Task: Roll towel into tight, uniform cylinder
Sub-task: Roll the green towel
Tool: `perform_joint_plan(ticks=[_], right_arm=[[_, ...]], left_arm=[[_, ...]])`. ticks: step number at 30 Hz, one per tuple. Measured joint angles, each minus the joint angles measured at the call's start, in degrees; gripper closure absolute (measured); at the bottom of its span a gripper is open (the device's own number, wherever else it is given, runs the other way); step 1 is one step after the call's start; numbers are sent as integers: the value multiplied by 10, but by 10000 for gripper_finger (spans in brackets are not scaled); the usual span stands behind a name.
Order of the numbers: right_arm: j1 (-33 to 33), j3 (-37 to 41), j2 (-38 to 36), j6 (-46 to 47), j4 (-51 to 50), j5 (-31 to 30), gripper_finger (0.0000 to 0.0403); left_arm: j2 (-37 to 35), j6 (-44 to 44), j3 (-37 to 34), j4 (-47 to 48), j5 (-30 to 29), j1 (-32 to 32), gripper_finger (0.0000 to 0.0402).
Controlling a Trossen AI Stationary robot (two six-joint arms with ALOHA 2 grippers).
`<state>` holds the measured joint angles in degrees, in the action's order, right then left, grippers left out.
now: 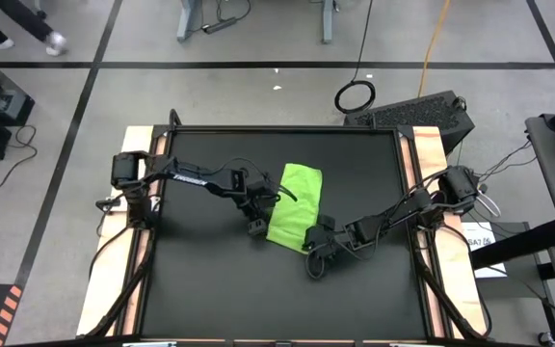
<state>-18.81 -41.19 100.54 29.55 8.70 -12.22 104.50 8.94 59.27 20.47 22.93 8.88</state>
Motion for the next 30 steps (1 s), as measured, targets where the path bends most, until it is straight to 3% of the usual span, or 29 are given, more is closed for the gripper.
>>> perform_joint_plan(ticks=[11,18,23,30], right_arm=[[1,0,0,4,2,4,373],[1,1,0,15,2,6,373],[2,0,1,15,6,18,373],[4,1,1,24,8,22,373]], left_arm=[[-23,-21,2,-19,33,-11,190],[-80,-126,3,-42,-62,-80,191],[-70,-231,3,-98,-104,-139,191],[-6,-217,3,-125,-109,-143,192]])
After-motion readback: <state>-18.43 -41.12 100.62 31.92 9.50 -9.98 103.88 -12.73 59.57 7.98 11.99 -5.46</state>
